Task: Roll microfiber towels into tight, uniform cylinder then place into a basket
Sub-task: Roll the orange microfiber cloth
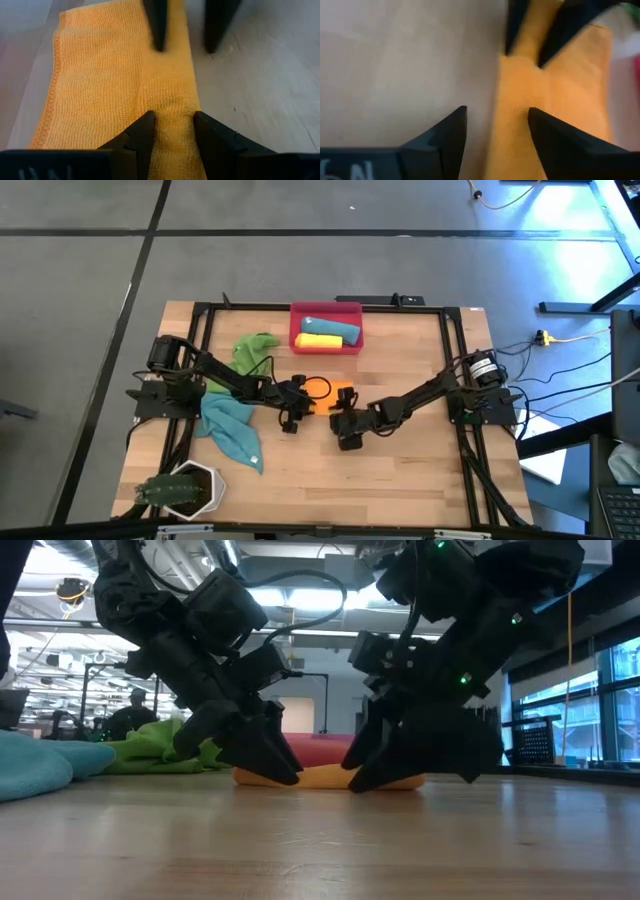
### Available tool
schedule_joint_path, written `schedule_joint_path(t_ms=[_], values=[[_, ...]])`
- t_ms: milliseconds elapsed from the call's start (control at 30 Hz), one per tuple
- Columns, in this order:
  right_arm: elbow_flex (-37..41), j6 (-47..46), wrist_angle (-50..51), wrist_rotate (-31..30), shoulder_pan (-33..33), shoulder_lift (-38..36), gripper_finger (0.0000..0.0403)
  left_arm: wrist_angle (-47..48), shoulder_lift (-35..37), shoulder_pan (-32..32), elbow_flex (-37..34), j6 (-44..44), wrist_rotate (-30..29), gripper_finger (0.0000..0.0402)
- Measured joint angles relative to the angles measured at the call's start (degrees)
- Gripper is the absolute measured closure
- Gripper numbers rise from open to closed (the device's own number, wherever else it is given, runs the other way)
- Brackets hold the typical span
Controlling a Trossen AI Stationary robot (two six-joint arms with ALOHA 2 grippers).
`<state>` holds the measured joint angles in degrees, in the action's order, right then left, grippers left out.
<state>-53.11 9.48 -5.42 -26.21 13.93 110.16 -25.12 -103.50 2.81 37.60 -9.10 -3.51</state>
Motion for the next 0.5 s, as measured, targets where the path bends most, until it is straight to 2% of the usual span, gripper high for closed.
schedule_joint_path(t_ms=[133,500], values=[[0.1,2.6,0.6,-4.0,-0.2,0.1,0.021,0.0,0.0,0.0,0.0,0.0,0.0,0.027],[0.1,3.2,1.5,-3.9,-0.9,0.1,0.0234,0.0,0.0,0.0,0.0,0.0,1.4,0.027]])
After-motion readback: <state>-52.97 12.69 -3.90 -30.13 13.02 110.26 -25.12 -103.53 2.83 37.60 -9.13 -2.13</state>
